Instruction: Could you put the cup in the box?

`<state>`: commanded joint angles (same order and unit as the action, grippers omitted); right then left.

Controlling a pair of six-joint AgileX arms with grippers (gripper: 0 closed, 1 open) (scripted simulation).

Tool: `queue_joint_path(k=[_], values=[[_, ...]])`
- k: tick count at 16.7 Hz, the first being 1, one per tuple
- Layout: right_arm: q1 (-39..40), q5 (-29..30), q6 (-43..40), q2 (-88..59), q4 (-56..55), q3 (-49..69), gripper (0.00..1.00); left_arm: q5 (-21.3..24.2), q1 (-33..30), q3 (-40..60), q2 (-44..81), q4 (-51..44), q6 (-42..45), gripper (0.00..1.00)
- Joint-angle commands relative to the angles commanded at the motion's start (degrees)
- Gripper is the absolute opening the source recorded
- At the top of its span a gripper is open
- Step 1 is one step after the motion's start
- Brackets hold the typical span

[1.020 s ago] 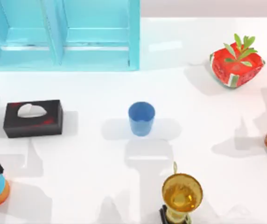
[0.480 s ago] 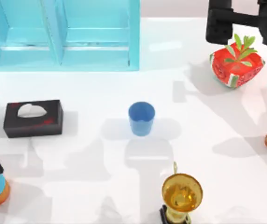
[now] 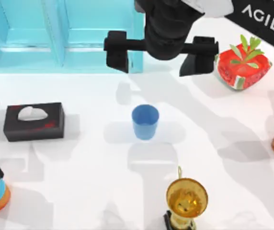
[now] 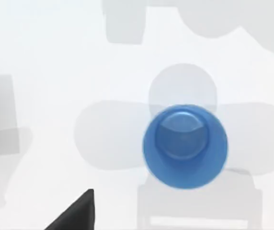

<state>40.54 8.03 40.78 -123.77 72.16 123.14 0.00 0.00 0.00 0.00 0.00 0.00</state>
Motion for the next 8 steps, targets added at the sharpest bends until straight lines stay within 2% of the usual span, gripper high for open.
queue_joint_path(k=[4,8], values=[[3.56,0.43,3.95,-11.99,7.04,11.83,1.0,0.0,0.0,0.0,0.0,0.0,0.0,1.0],[4.55,0.54,5.08,-15.37,9.03,15.17,1.0,0.0,0.0,0.0,0.0,0.0,0.0,1.0]])
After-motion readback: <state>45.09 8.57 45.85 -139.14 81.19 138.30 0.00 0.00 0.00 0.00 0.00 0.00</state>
